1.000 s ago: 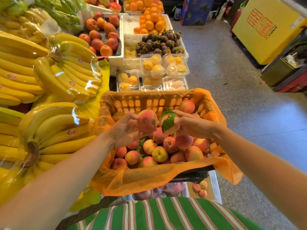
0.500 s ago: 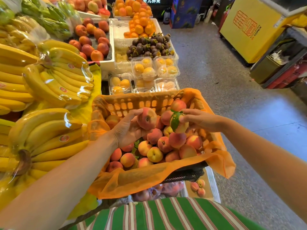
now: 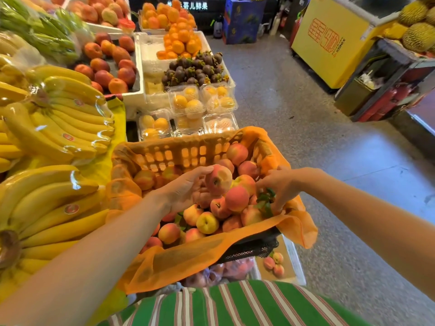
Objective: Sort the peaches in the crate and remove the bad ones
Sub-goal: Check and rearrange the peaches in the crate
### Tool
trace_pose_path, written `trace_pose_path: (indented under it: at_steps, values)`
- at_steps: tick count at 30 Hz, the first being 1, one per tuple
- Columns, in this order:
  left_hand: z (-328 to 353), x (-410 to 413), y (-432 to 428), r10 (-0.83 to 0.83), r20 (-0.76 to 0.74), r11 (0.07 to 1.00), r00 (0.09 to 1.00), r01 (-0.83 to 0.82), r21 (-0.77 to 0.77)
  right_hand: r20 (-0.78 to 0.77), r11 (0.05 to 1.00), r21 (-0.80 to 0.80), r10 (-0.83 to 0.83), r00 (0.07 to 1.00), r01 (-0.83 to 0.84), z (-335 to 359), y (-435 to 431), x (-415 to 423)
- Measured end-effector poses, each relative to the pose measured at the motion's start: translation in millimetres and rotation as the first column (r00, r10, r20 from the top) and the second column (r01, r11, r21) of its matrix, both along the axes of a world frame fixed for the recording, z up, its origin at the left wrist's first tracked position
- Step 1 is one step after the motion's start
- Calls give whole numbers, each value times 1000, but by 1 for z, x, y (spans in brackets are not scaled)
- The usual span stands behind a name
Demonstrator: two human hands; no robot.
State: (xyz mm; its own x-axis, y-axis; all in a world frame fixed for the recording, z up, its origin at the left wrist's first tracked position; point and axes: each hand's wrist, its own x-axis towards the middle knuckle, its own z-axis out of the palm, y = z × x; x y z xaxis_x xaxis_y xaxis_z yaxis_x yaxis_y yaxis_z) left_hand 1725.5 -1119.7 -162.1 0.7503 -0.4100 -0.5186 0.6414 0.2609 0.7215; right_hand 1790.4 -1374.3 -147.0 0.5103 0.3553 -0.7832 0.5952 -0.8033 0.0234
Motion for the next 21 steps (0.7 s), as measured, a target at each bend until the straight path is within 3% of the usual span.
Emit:
trace_pose_path:
  at_steps: [2,5,8,9,11,13,14,17,21]
  values:
    - [0,1,-4,0,-2,1000,1000,0,6,27,998,-31,56,998,-55,-6,-4,1]
    - [2,-1,-12,25,1,1000,1000,-25,10,-10,1000,-9,-1,1000,1,1,-11,-1]
    - [3,-4,-20,51,-8,999,999,-51,13,-19,980,176,-89,996,91,9,-20,-5]
    - [3,-5,-23,58,-9,998,998,-58,5,-46,938,317,-129,991,137,12,-22,-6]
    - [2,-7,-31,81,-12,996,997,-82,-34,-166,736,610,-244,956,294,19,-23,-8]
    - [4,-10,-41,115,3,990,993,-114,-85,-277,508,761,-308,910,403,27,-20,-13]
    - [5,-12,-48,133,22,987,991,-130,-98,-312,440,791,-310,898,426,30,-18,-16]
    - [8,-19,-70,199,88,976,976,-189,-106,-321,387,824,-282,904,413,31,-13,-30]
    - [19,-36,-97,229,183,972,956,-213,-102,-197,275,917,-316,928,289,27,-20,-50]
